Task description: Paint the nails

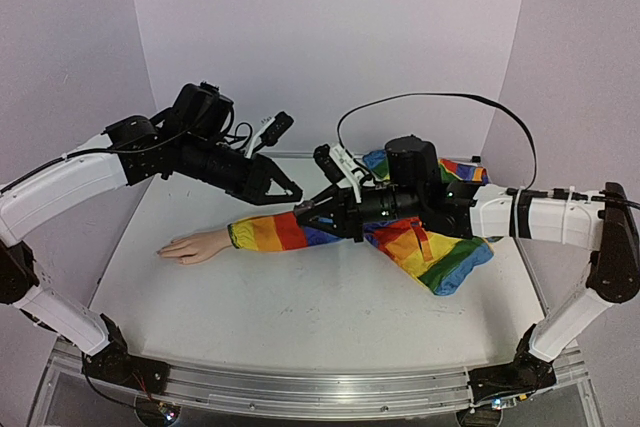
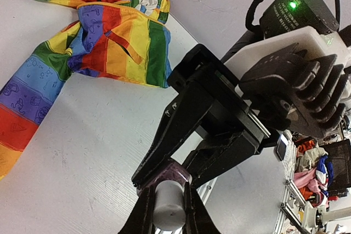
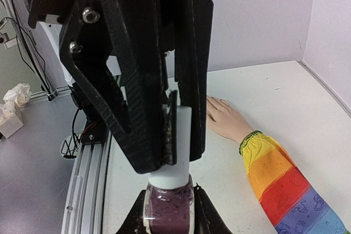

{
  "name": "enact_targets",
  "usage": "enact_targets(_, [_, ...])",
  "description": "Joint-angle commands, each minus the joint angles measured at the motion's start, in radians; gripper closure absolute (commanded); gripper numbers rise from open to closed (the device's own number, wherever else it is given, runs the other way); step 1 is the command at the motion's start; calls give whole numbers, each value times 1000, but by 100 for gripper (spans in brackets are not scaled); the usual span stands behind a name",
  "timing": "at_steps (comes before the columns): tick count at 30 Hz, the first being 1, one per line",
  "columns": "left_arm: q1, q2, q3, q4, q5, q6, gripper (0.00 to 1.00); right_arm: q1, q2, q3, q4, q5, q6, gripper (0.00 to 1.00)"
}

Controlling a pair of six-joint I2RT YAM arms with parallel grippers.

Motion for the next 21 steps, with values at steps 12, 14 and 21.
enact_targets(12, [6, -32, 63, -2, -45, 7, 100, 0, 13, 13, 52, 13, -15, 100])
enact_targets(14, [6, -32, 60, -2, -46, 7, 100, 0, 10, 11, 57, 16, -15, 100])
enact_targets(21, [6, -52, 60, -3, -62, 20, 100, 0, 12, 8, 59, 21, -16, 100])
